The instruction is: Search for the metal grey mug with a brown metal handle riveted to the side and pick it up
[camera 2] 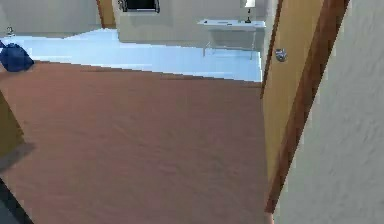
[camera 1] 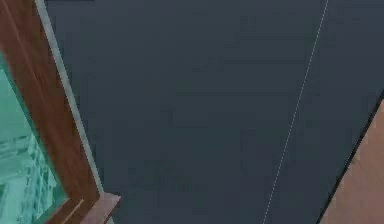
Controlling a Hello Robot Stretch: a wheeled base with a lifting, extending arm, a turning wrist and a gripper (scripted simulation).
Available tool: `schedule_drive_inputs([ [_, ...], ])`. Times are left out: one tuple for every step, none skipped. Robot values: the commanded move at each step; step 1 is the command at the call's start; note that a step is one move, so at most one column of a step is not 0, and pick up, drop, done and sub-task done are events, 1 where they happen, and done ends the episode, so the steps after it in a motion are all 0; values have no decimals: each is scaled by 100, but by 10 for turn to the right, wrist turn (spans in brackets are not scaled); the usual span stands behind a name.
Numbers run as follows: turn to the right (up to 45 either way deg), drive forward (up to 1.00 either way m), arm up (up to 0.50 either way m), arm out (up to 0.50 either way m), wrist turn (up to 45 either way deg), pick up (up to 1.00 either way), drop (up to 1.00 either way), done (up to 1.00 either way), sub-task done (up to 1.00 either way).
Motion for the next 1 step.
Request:
schedule_drive_inputs([
  [450, 0, 0, 0, 0, 0, 0, 0, 0],
])
